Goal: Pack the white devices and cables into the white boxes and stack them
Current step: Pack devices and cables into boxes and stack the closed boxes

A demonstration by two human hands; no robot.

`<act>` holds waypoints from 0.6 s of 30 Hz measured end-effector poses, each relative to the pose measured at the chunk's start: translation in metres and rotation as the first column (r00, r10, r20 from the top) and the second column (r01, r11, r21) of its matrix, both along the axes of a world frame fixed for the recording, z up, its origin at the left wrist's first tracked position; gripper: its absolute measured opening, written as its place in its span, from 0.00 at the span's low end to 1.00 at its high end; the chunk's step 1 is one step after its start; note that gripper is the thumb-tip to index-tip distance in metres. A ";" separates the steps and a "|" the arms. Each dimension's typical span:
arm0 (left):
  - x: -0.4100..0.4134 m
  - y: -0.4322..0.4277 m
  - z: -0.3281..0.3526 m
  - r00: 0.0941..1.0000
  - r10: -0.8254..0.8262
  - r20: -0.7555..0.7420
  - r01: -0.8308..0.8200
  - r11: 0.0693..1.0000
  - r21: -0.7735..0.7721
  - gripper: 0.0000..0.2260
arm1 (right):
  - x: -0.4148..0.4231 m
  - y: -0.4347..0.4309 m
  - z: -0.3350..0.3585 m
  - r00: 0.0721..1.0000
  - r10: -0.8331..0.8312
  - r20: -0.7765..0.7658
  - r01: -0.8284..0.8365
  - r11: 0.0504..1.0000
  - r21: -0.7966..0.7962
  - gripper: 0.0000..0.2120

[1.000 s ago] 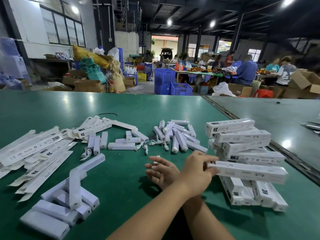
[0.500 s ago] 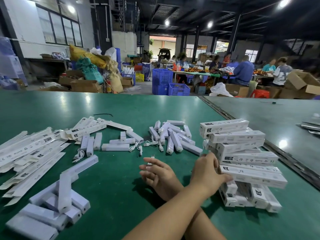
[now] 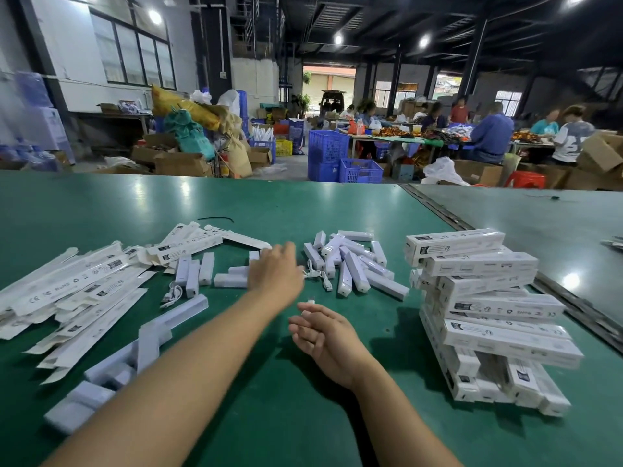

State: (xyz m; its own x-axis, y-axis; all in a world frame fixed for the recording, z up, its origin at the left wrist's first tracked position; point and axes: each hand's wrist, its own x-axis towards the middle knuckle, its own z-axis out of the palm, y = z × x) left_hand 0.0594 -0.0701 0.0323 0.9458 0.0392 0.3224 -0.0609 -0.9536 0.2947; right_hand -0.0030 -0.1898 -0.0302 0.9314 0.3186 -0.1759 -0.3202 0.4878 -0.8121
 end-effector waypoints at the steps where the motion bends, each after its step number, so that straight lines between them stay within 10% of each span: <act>1: 0.003 0.025 0.000 0.993 0.081 -0.080 -0.069 0.988 0.136 0.15 | 0.000 -0.002 0.000 1.000 -0.001 0.001 0.001 1.000 -0.004 0.06; 5: 0.000 0.126 0.006 0.876 0.446 -0.183 -0.349 0.849 0.397 0.29 | 0.002 -0.003 0.000 1.000 0.010 -0.019 -0.010 1.000 -0.017 0.07; 11: -0.028 0.217 -0.024 0.619 0.646 -0.447 -0.556 0.762 0.331 0.31 | 0.001 -0.002 0.004 1.000 0.011 -0.021 -0.012 0.999 -0.044 0.07; 18: -0.050 0.214 -0.040 0.756 0.591 -0.281 -0.451 0.782 0.430 0.15 | 0.001 0.000 0.006 0.999 0.041 -0.003 -0.041 0.998 -0.055 0.07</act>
